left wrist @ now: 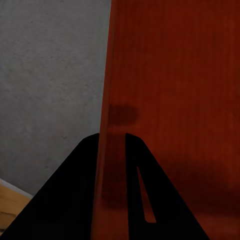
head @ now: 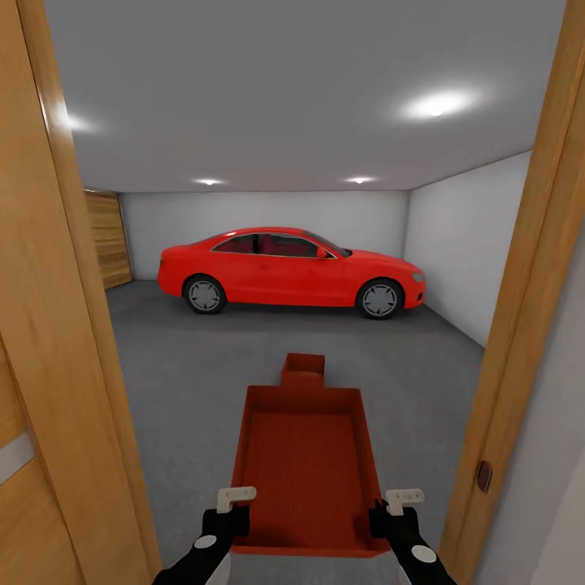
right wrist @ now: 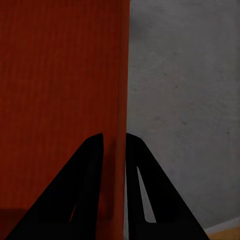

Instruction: Move the two storage containers from the living room to the garage. In the garage, place one container on the floor and stack the other container on top of it (either order is fine).

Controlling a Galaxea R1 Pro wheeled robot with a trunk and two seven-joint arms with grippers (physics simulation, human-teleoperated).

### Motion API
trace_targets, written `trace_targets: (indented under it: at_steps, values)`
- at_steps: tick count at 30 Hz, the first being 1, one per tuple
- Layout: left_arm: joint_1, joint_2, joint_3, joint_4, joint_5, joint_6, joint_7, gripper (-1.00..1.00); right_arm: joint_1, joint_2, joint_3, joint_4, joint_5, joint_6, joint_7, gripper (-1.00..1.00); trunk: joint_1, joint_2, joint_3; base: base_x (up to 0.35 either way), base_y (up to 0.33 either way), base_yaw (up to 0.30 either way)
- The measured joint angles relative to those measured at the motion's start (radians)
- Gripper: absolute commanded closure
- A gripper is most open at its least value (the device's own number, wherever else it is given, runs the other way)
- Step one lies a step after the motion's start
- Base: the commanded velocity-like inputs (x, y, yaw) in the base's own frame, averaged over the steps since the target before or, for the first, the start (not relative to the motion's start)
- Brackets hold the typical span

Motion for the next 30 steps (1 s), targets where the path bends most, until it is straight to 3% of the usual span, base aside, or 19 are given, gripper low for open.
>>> trace_targets:
  at_steps: [30]
  values:
    - [0.000, 0.000, 0.001, 0.002, 0.000, 0.000, -0.001, 1.00, 0.000, 0.000, -0.001, 0.000, 0.000, 0.002, 0.001, 1.00, 0.000, 0.000, 0.004, 0.000, 0.000, -0.054]
